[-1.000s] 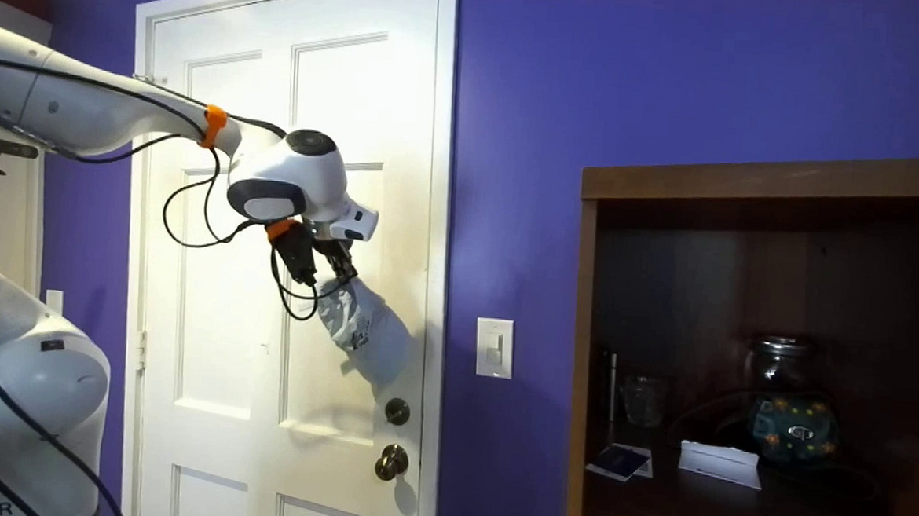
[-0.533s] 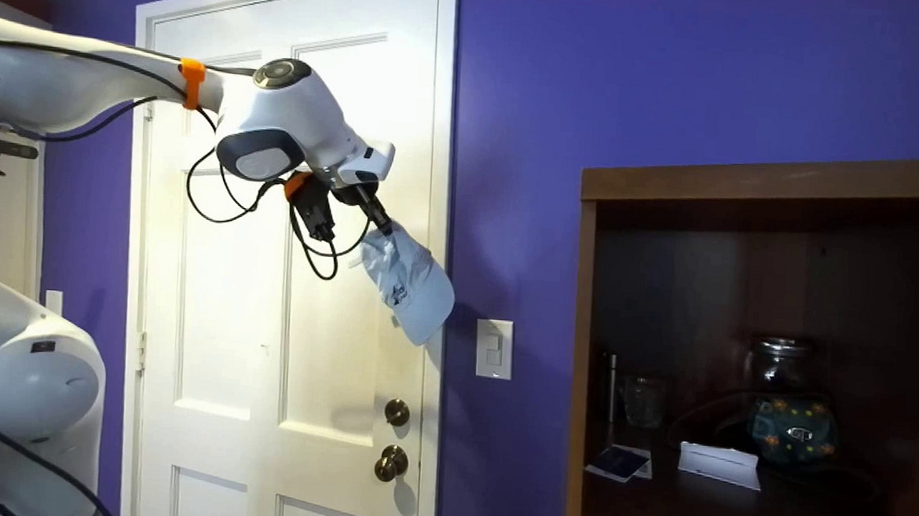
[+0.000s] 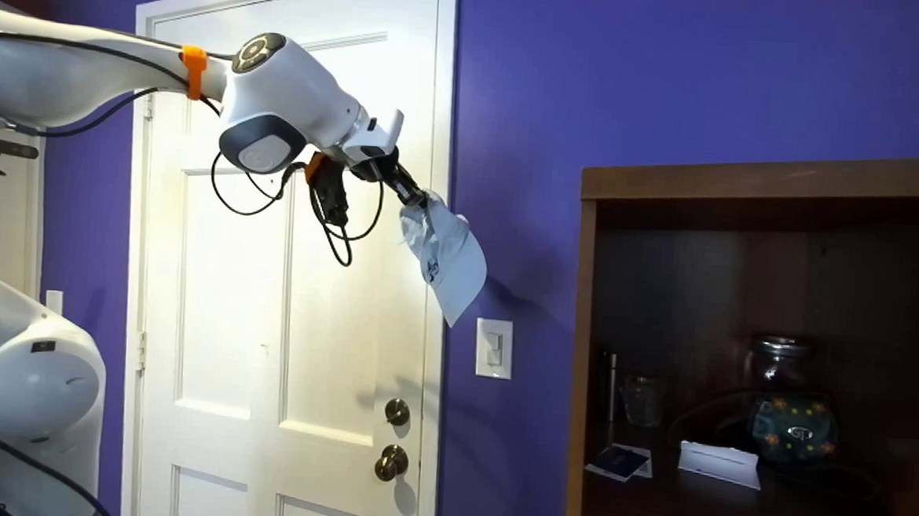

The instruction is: Remove the white cap from the door and put it on top of the cabinet on the right

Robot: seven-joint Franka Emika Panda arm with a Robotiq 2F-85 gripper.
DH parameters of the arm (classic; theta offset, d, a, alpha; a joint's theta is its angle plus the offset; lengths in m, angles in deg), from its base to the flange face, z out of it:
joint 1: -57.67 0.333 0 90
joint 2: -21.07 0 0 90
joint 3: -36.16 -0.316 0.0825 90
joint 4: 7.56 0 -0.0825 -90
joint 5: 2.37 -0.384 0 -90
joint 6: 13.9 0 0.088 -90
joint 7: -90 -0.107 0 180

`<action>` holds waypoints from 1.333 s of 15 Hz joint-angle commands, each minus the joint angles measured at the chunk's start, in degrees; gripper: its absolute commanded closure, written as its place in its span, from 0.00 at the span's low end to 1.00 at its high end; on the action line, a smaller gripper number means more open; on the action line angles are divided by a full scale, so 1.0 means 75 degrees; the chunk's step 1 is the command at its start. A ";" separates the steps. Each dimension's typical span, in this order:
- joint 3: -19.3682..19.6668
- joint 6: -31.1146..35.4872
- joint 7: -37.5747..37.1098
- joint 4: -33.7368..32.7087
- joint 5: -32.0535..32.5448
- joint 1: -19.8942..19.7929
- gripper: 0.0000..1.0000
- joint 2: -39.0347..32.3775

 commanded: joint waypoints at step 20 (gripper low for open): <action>-0.0404 0.2019 -0.4686 -0.2078 0.0385 -0.1415 0.99 -0.1900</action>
